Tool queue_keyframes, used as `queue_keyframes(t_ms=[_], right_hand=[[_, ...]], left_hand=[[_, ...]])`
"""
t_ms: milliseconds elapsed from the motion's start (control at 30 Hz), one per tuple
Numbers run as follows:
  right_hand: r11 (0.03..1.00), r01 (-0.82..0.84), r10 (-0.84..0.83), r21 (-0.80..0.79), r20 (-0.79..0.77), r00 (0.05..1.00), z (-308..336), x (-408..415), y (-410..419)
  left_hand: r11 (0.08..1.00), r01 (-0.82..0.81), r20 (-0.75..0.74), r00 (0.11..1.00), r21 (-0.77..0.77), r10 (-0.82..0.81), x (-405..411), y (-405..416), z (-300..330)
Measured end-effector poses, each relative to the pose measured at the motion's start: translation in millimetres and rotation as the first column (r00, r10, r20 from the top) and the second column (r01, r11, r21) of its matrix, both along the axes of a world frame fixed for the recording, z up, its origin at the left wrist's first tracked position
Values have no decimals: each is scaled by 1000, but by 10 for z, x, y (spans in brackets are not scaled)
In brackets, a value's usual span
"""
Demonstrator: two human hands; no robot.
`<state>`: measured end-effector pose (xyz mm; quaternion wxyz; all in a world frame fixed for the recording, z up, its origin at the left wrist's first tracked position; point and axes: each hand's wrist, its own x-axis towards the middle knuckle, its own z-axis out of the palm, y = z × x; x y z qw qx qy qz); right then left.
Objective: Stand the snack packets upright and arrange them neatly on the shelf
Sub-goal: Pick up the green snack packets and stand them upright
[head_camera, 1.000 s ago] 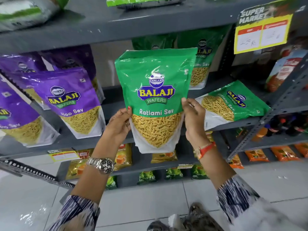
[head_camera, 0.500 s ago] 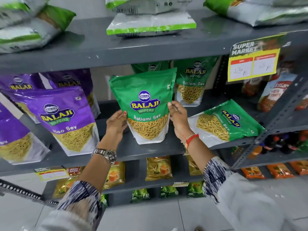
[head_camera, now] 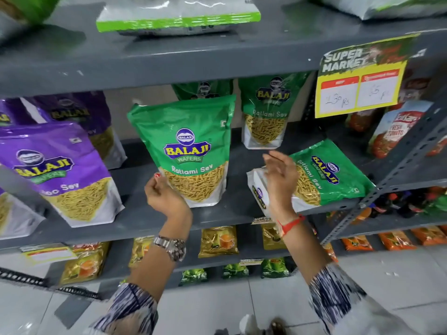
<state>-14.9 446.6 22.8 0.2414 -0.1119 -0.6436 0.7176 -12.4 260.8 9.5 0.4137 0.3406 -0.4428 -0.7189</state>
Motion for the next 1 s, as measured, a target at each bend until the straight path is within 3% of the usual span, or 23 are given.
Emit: queue_keyframes(t_ms=[100,200,267,367,467,533,600,667,733,900,1000], right_hand=[[943,297,-289,-151,72,954,-153,170,360],[842,459,-393,-284,260,882,-390,268,664],[799,486,-350,-355,383,855,-565,272,811],[819,412,-248,-399,401,882,-822,247,979],[789,340,-139,-511,392,910,-901,222,1118],[778,288,-30,-558,426,904,-845,246,1210],[803,214,91,-556,470,878,-812,248,1309],[802,228,93,-552,493,865,-810,242,1341],[787,296,24,-541,506,862,-855,213,1311],[718,330,-15,-613,461,887,-731,248,1315],[765,259,17,-589,421,907,-732,297,1332]], left_hand=[[961,267,9,964,-72,-267,135,528,-129],[816,493,45,863,-301,-504,158,981,-98],[651,607,139,771,-455,-622,22,1178,12],[340,752,410,613,-565,-675,-393,1417,122],[-24,902,780,359,-431,-512,-857,1598,116],[-203,943,885,152,-263,-441,-1079,1654,69],[-300,940,897,12,-161,-442,-1227,1730,56],[-305,947,885,-55,-101,-462,-1314,1804,73],[-252,965,869,-59,-77,-491,-1393,1868,42],[-178,969,903,81,-170,-423,-1279,1922,-15],[-74,973,880,163,-218,-446,-1134,1861,-25]])
